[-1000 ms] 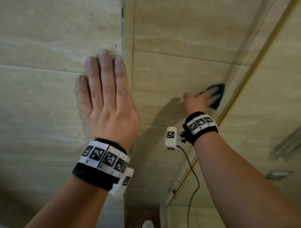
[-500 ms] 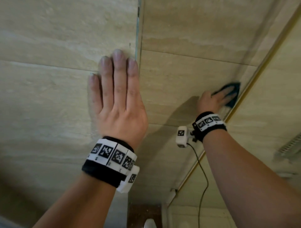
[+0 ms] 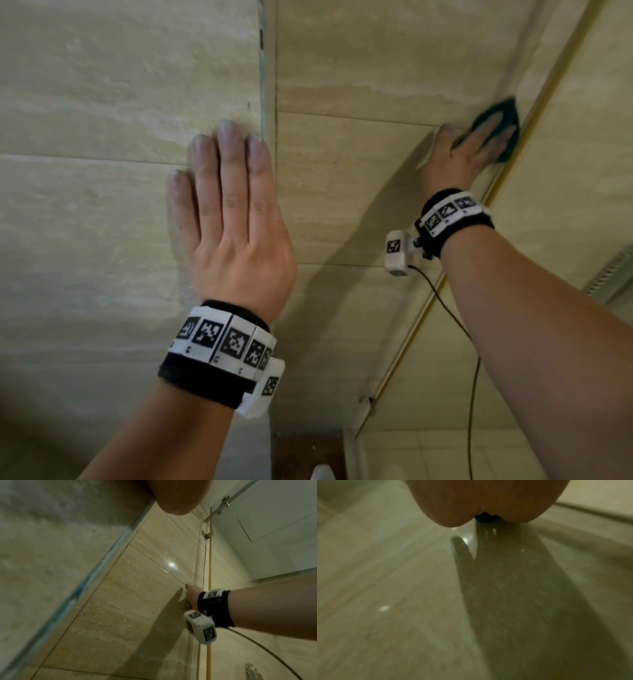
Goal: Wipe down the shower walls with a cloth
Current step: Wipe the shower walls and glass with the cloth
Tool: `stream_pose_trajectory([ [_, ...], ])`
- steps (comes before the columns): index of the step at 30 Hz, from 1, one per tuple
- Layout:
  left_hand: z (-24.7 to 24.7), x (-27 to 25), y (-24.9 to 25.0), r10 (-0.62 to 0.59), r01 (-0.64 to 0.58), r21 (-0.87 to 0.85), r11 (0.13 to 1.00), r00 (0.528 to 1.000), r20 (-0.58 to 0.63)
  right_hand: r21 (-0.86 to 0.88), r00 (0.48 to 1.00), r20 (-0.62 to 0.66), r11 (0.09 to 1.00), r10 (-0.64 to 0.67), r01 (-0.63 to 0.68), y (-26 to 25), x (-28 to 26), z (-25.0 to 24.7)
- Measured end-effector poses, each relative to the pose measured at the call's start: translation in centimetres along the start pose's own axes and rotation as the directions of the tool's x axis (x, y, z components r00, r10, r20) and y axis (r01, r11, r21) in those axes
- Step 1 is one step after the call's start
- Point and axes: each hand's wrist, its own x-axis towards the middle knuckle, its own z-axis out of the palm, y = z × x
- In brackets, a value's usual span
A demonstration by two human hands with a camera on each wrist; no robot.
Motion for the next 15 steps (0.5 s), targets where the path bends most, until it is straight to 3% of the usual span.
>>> stream_pose_trajectory([
  [5, 0.0, -0.1, -0.1, 0.009, -0.009, 0.015, 1.0, 1.0, 0.003, -0.376, 0.987, 0.064, 0.92, 0.147, -0.112, 8.0, -7.9, 3.3],
  [7, 0.1, -0.2, -0.1, 0.01, -0.01, 0.015, 1.0, 1.0, 0.0, -0.351, 0.942, 0.152, 0.907, 0.3, -0.232, 8.5, -9.2, 3.5],
  [9, 0.2, -0.2, -0.1, 0.007, -0.007, 0.023, 1.0, 1.0, -0.009, -0.154, 0.937, 0.126, 0.94, 0.326, -0.306, 7.1, -7.9, 2.9],
  [10, 0.2, -0.2, -0.1, 0.006, -0.006, 0.024, 1.0, 1.0, -0.009, -0.054, 0.955, 0.085, 0.958, 0.285, -0.281, 5.7, -6.5, 2.5],
  [12, 0.2, -0.2, -0.1, 0.004, -0.004, 0.028, 1.0, 1.0, -0.007, 0.016, 0.996, 0.027, 0.996, 0.083, -0.083, 2.0, -3.9, 1.5],
  [14, 0.1, -0.1, 0.0, 0.0, 0.0, 0.034, 0.999, 1.0, -0.008, 0.01, 0.994, 0.022, 0.994, -0.105, 0.105, -1.3, -1.8, 0.8],
  [15, 0.1, -0.1, 0.0, -0.003, 0.003, 0.038, 0.999, 1.0, -0.005, 0.002, 0.99, 0.01, 0.99, -0.139, 0.139, -2.0, -0.9, 0.8],
])
